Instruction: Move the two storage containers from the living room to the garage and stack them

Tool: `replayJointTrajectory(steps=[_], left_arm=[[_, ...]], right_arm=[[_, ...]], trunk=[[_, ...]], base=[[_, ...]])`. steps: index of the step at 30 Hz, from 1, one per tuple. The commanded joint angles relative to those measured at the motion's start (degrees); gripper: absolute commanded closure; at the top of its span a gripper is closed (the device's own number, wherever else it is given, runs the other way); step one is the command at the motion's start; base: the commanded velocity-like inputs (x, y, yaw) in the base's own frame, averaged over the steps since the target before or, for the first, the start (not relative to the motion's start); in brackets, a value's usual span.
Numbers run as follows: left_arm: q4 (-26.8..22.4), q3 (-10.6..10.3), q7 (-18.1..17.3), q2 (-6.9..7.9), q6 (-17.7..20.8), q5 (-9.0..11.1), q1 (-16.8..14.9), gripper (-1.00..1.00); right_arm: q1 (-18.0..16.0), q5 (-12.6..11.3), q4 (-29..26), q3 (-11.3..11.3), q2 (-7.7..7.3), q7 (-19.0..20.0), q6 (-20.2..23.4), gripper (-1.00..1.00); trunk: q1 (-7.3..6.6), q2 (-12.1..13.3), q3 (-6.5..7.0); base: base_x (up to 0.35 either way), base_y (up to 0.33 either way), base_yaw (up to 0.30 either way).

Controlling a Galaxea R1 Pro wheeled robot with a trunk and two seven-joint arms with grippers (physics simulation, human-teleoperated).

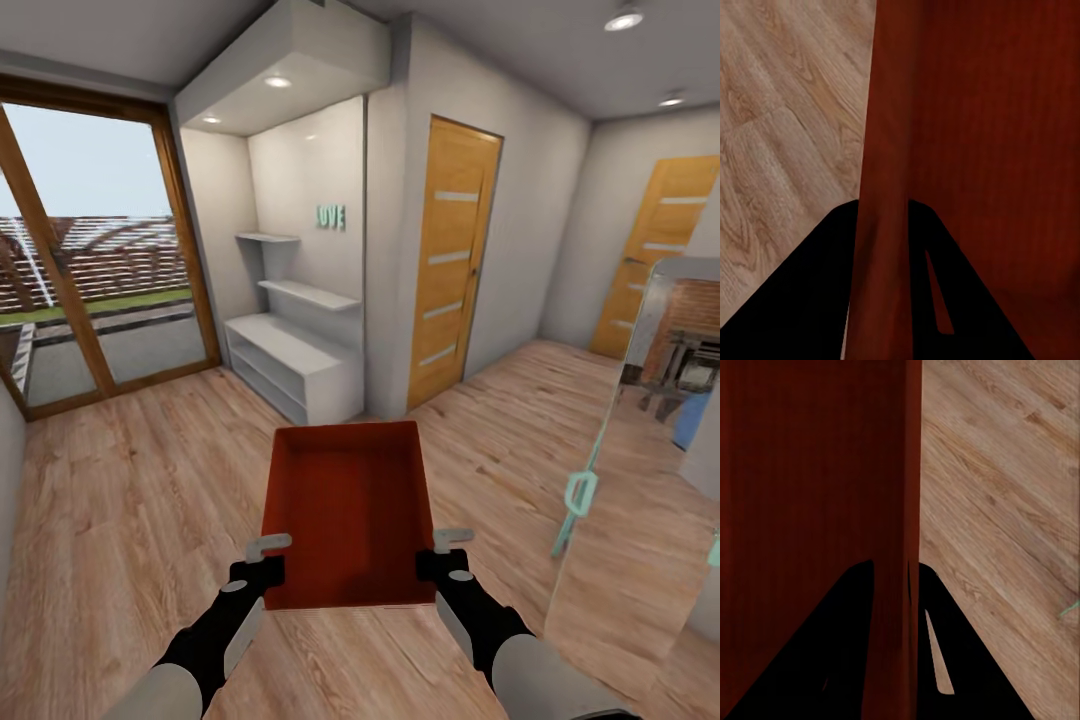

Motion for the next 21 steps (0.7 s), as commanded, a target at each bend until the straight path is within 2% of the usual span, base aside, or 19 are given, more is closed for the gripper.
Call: replayJointTrajectory(steps=[1,21], left_arm=[[-0.25,0.57,1.37,0.03,-3.44,1.65,-0.07,1.00],[-0.25,0.57,1.37,-0.03,-3.44,1.65,-0.07,1.00]], right_arm=[[-0.01,-2.14,-0.03,-0.20,0.02,-0.12,0.31,1.00],[0.00,-2.14,-0.01,-0.20,0.02,-0.11,0.32,1.00]], trunk=[[0.07,-0.13,-0.13],[0.07,-0.13,-0.13]], base=[[0.322,0.000,0.000],[0.322,0.000,0.000]])
